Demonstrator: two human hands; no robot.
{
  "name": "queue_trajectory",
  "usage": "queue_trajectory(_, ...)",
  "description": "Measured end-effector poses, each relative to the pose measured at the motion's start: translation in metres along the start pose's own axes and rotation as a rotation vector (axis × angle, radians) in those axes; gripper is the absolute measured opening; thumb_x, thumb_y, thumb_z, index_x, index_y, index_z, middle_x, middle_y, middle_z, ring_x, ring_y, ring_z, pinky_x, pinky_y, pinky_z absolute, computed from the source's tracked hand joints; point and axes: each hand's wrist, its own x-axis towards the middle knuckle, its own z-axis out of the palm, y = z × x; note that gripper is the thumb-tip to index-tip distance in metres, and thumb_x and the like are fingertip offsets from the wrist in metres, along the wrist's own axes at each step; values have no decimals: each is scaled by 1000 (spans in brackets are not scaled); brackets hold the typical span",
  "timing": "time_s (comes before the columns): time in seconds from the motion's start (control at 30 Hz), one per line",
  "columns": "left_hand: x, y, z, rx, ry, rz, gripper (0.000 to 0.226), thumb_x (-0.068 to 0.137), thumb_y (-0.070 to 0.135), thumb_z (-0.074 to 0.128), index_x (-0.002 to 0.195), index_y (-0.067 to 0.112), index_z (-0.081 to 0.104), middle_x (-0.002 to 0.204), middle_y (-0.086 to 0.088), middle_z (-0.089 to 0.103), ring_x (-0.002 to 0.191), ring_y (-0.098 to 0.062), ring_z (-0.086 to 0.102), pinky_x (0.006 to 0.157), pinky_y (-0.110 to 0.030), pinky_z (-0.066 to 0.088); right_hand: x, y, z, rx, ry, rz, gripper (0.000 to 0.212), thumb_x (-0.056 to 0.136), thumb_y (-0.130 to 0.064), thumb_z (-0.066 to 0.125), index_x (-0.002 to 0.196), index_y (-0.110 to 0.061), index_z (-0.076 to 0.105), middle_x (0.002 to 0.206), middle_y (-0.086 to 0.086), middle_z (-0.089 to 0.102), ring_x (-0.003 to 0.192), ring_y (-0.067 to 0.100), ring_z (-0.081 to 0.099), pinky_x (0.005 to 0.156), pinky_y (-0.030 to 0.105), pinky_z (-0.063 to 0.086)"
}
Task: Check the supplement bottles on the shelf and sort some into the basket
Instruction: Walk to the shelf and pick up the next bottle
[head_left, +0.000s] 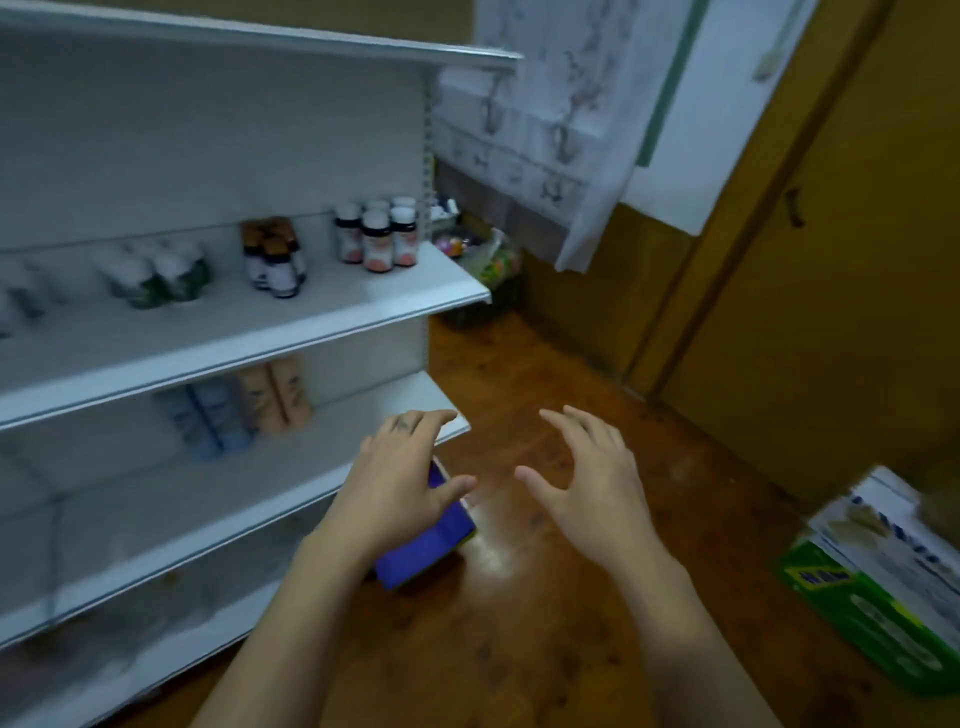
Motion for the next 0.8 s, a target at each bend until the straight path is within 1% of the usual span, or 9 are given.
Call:
queue_trajectory(0.13, -52, -87, -56, 26, 54, -167, 72, 86, 56, 61, 146, 30, 31, 146, 3, 40, 136, -18, 30, 111, -38, 31, 10, -98, 60, 58, -110, -143, 63, 86, -49, 65, 142, -34, 40, 149, -8, 36, 138, 8, 24, 112, 27, 21)
queue_trajectory(0.27, -112, -169, -108, 53, 125, -334, 73, 86, 56, 60, 147, 29, 29, 148, 1, 38, 137, -19, 28, 111, -38, 31, 15, -196, 111, 65, -218, -305, 65, 87, -51, 62, 144, -32, 37, 151, -6, 34, 139, 13, 24, 115, 30, 19)
queue_trajectory(0.37, -162, -224, -144, 62, 185, -456, 74, 86, 56, 60, 148, 30, 29, 147, 1, 39, 138, -20, 28, 112, -41, 31, 12, -265, 145, 98, -256, -416, 64, 87, -50, 63, 143, -32, 39, 149, -5, 37, 137, 15, 28, 115, 34, 23)
queue_trajectory(0.43, -194, -255, -165, 81, 227, -529, 72, 87, 56, 59, 147, 30, 29, 147, 1, 40, 138, -20, 28, 111, -41, 31, 7, -305, 167, 125, -295, -476, 64, 87, -50, 63, 143, -32, 39, 149, -7, 36, 138, 15, 28, 115, 34, 24)
queue_trajectory(0.53, -239, -288, -193, 93, 287, -631, 72, 87, 58, 58, 147, 30, 30, 147, 3, 39, 138, -19, 29, 111, -39, 32, -3, -356, 198, 134, -353, -564, 64, 87, -49, 63, 143, -33, 39, 151, -6, 33, 140, 15, 24, 117, 34, 21)
queue_trajectory(0.67, -284, -320, -220, 109, 353, -748, 73, 86, 58, 58, 147, 30, 29, 147, 3, 39, 138, -18, 30, 111, -39, 33, -15, -421, 230, 94, -419, -688, 65, 89, -53, 58, 146, -34, 34, 155, -7, 26, 143, 17, 18, 118, 33, 12)
queue_trajectory(0.73, -301, -333, -229, 122, 373, -804, 73, 86, 58, 58, 147, 29, 29, 146, 3, 40, 137, -18, 32, 110, -39, 34, -20, -451, 243, 100, -446, -746, 66, 89, -53, 59, 146, -32, 34, 155, -6, 27, 143, 18, 19, 118, 34, 13)
queue_trajectory(0.8, -314, -345, -236, 115, 401, -856, 73, 86, 57, 59, 147, 30, 29, 147, 4, 40, 137, -18, 32, 111, -40, 33, -23, -479, 256, 131, -458, -802, 65, 88, -51, 61, 145, -32, 38, 153, -5, 31, 141, 17, 23, 116, 35, 17)
